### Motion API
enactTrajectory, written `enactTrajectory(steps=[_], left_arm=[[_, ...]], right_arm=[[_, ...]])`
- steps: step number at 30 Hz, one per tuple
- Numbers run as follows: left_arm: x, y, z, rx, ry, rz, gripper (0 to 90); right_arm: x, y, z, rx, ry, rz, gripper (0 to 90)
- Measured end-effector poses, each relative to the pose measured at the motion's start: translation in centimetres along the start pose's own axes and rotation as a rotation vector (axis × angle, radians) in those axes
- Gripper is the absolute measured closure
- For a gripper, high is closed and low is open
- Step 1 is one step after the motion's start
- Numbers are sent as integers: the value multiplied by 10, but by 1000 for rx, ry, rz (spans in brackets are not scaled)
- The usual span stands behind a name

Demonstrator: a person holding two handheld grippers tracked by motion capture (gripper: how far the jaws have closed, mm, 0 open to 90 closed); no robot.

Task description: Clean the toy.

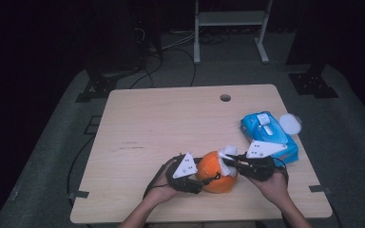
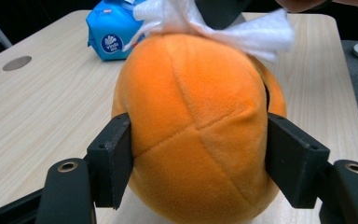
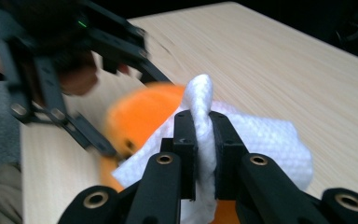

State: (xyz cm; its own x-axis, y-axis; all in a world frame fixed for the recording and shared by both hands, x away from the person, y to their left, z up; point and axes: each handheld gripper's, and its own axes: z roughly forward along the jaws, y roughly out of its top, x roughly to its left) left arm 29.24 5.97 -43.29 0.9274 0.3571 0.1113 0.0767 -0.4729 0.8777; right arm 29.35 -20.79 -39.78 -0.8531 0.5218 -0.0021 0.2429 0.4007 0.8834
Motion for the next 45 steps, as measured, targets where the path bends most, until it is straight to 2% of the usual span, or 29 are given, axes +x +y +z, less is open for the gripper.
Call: enactTrajectory(steps=[1,2,3,4,5,6,7,8,10,12,16,18,21,23,24,26,28,31,32,34,35,36,37,39,40,41,42,43,45], left_arm=[[0,0,0,0,0,0,252],[2,3,1,-6,-29,-61,252],[4,4,1,-7,-47,-103,159],[6,6,2,-22,-58,-143,117],[6,7,2,-28,-58,-161,136],[4,5,4,-11,-54,-114,174],[4,5,4,-11,-54,-114,201],[3,2,3,-9,-43,-93,220],[4,0,1,-8,-41,-78,238],[5,-4,1,-7,-36,-78,257],[3,-4,0,-4,-38,-54,265],[3,-4,-1,-10,-48,-58,256],[1,1,-3,-43,-94,-101,235],[-3,4,-2,-34,-72,-67,244],[-9,6,0,-30,-57,-25,270],[-10,6,-1,-12,-43,1,278],[-9,4,-2,-4,-38,8,308],[-4,-3,-3,20,-27,18,316],[-4,-4,-3,31,-22,26,314],[0,-4,-3,18,-48,-26,287],[0,-4,-3,18,-48,-26,240],[3,2,-2,16,-69,-88,171],[3,2,-2,16,-69,-88,128],[7,6,-4,-31,-90,-167,99],[8,8,-5,-46,-104,-193,81],[8,8,-5,-35,-106,-188,81],[7,8,-3,-8,-96,-175,73],[5,1,3,38,-86,-143,62],[5,-2,4,40,-85,-133,82]], right_arm=[[0,0,0,0,0,0,817],[-1,-2,0,4,9,14,817],[0,-3,3,7,18,24,817],[7,0,7,3,45,23,816],[11,2,10,-14,99,39,816],[17,5,14,-23,145,41,816],[25,8,17,-11,151,14,815],[30,11,20,3,124,-20,816],[32,12,20,9,106,-39,818],[22,10,16,12,62,-38,818],[8,1,4,19,24,-10,818],[7,-1,1,22,14,-11,818],[13,-2,-1,32,-22,-31,818],[18,1,1,24,-24,-43,818],[23,8,4,-23,46,-18,818],[28,11,7,-25,56,-33,818],[33,17,11,0,44,-85,818],[26,14,9,8,22,-75,817],[13,6,4,18,-10,-36,817],[2,-2,0,20,6,17,817],[2,-2,0,20,6,17,817],[2,-5,0,26,15,30,818],[2,-5,0,26,15,30,818],[8,-5,5,35,25,12,819],[20,-3,12,21,93,0,818],[20,-3,12,21,93,0,818],[30,1,18,29,122,-32,818],[36,3,21,39,117,-58,818],[40,5,23,54,98,-89,818]])
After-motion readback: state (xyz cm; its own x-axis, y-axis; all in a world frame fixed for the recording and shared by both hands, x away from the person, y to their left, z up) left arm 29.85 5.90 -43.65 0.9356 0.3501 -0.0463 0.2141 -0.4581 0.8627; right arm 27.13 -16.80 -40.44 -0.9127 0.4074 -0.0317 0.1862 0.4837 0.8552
